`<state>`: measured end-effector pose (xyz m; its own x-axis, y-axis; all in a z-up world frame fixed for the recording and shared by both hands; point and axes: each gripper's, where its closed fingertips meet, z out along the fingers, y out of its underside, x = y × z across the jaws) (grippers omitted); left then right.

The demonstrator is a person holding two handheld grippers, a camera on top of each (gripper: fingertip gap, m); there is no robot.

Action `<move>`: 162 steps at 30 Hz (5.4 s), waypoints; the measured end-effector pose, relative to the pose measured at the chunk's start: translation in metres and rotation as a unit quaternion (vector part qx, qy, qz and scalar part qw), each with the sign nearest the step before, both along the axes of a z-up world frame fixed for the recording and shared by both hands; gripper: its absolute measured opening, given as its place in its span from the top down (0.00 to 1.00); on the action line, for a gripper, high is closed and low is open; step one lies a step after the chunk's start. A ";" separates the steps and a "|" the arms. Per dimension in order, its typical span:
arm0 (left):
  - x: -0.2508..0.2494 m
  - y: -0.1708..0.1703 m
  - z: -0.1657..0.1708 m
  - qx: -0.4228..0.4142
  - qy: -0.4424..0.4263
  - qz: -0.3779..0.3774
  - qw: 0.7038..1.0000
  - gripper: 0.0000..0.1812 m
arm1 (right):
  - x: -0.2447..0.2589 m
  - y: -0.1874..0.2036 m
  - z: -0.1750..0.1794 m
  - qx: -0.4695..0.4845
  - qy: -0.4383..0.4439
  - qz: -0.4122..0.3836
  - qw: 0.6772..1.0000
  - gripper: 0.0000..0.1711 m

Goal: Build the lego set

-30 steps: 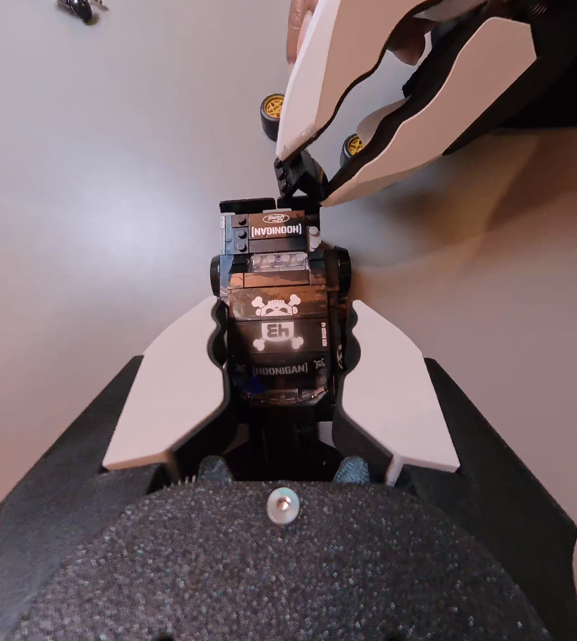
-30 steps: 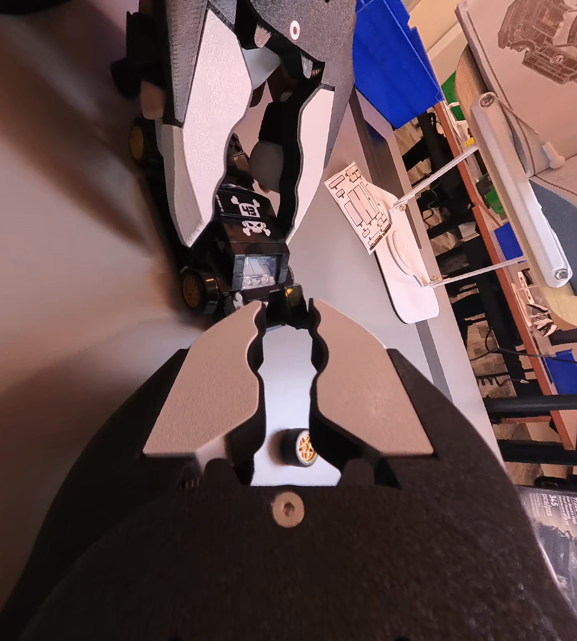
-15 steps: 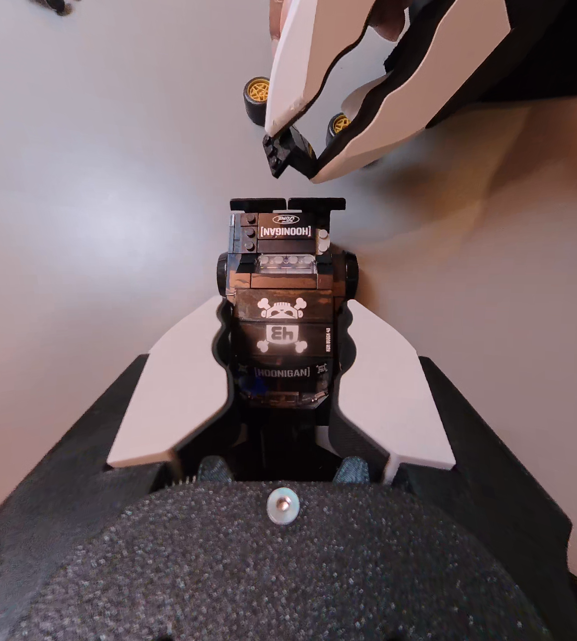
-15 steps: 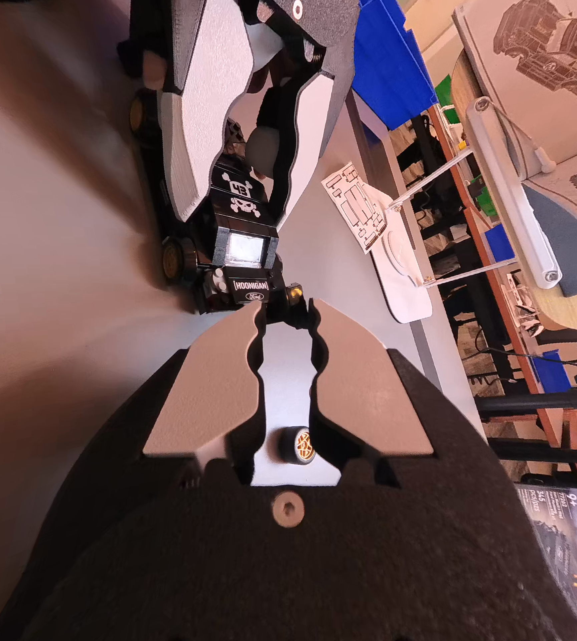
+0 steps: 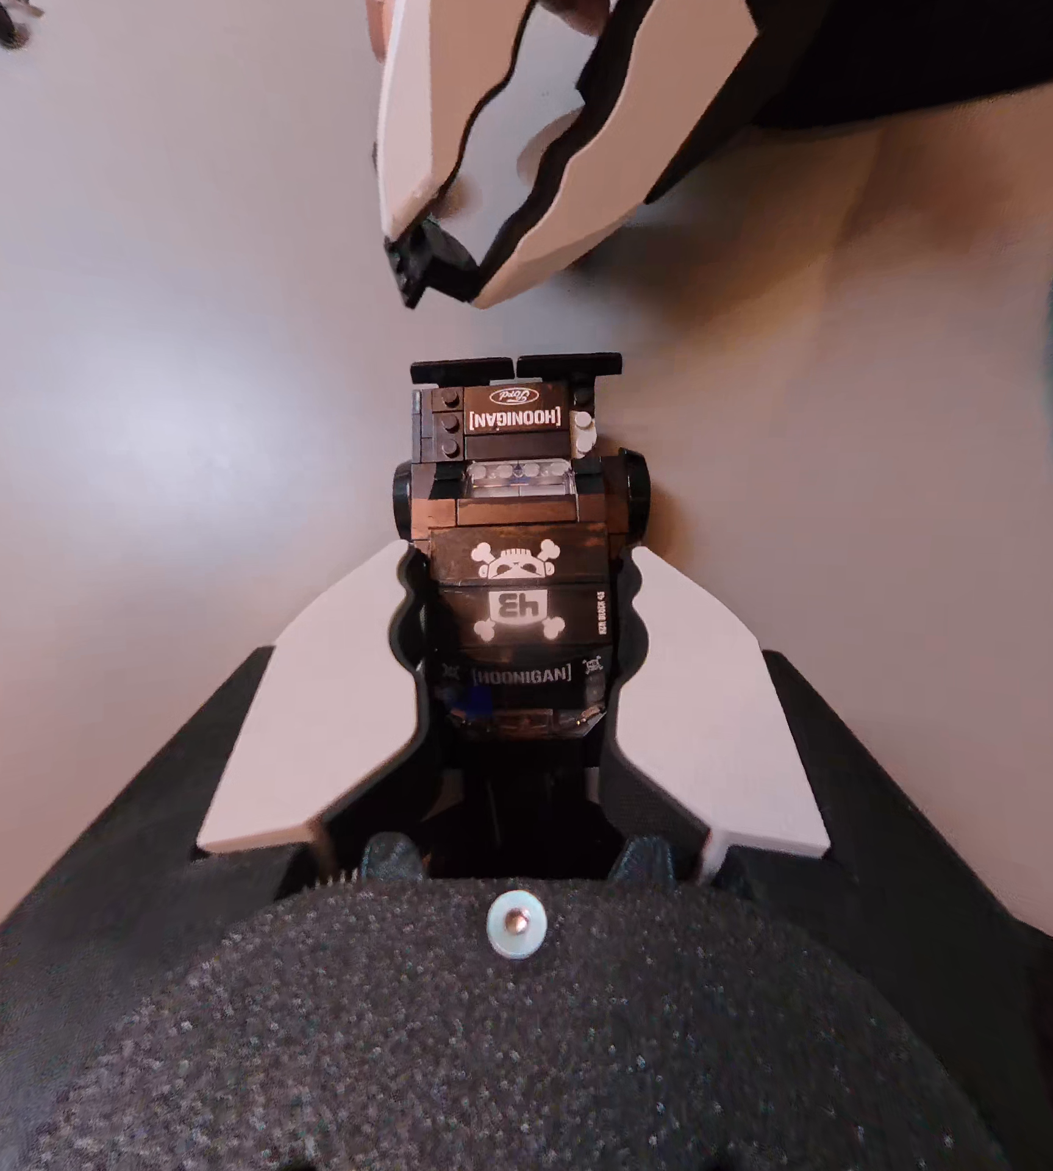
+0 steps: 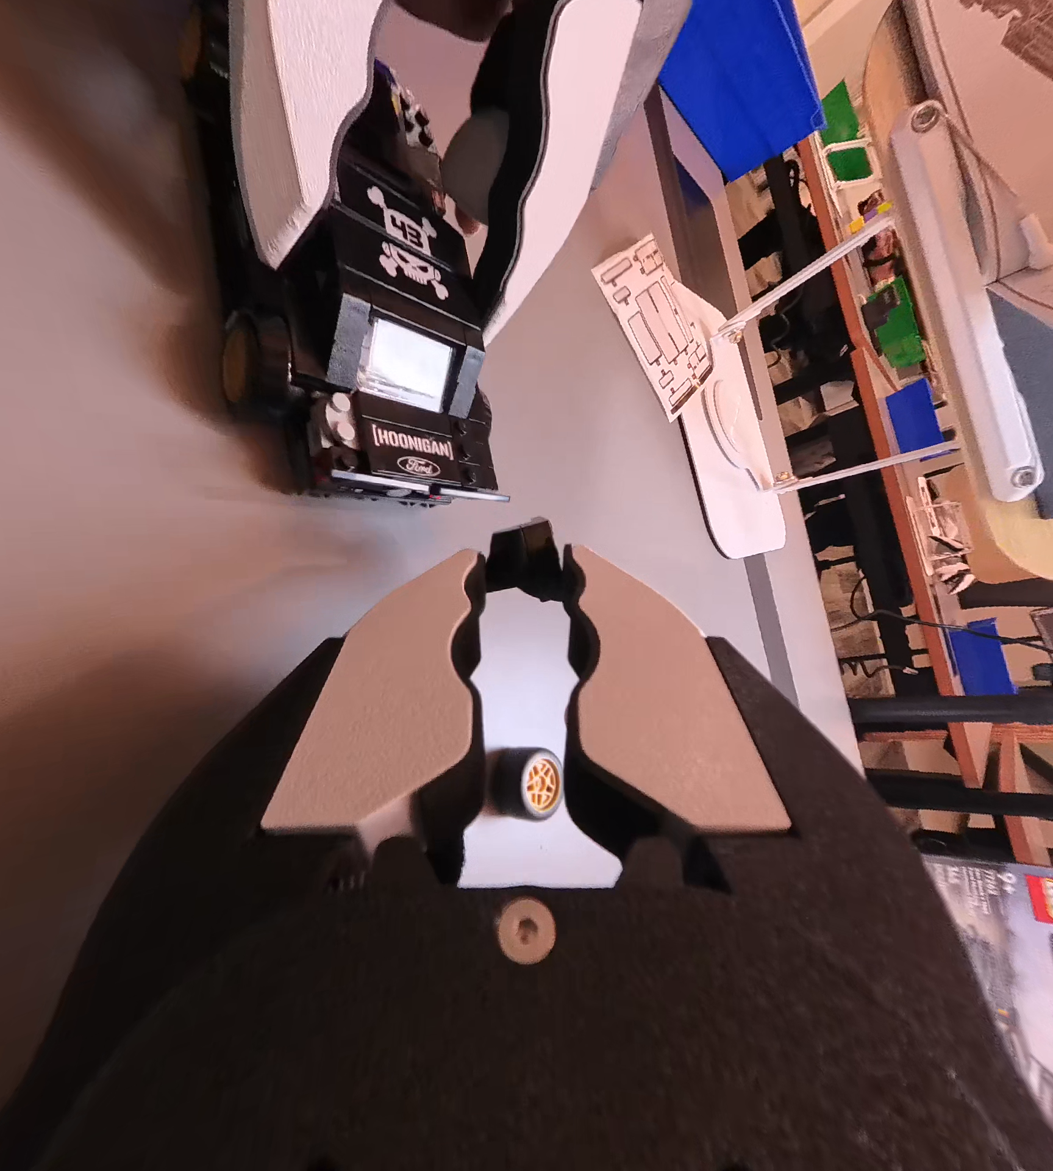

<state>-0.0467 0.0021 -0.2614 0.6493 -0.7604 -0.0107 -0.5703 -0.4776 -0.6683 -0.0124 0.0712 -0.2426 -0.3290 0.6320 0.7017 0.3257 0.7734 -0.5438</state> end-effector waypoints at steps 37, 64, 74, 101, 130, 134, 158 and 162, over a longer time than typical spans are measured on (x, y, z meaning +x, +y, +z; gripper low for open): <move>-0.025 -0.025 -0.006 -0.053 0.110 0.058 0.991 0.54 | -0.004 0.048 -0.018 0.004 -0.103 0.016 0.995 0.84; -0.024 -0.009 -0.014 -0.046 0.192 -0.078 0.977 0.63 | 0.020 -0.019 -0.018 -0.273 -0.248 0.101 0.924 0.69; -0.022 -0.006 -0.014 -0.045 0.189 -0.105 0.975 0.63 | 0.016 -0.032 -0.011 -0.292 -0.237 0.122 0.918 0.75; -0.035 0.008 -0.010 0.044 0.356 -0.338 0.870 0.64 | 0.028 -0.069 0.001 -0.306 -0.144 0.069 0.939 0.88; -0.021 -0.022 0.005 0.048 0.138 -0.038 0.988 0.73 | 0.033 -0.085 -0.017 -0.101 -0.086 0.142 0.981 0.97; -0.021 -0.020 0.014 0.073 0.118 -0.029 0.990 0.75 | 0.037 -0.113 -0.006 -0.130 -0.059 0.152 0.978 1.00; 0.001 -0.046 0.005 -0.033 -0.159 0.325 0.932 0.64 | -0.011 -0.080 -0.004 -0.324 -0.208 0.088 0.919 0.65; 0.000 -0.039 0.005 -0.052 -0.201 0.325 0.923 0.65 | 0.007 -0.085 -0.011 -0.325 -0.262 0.091 0.904 0.66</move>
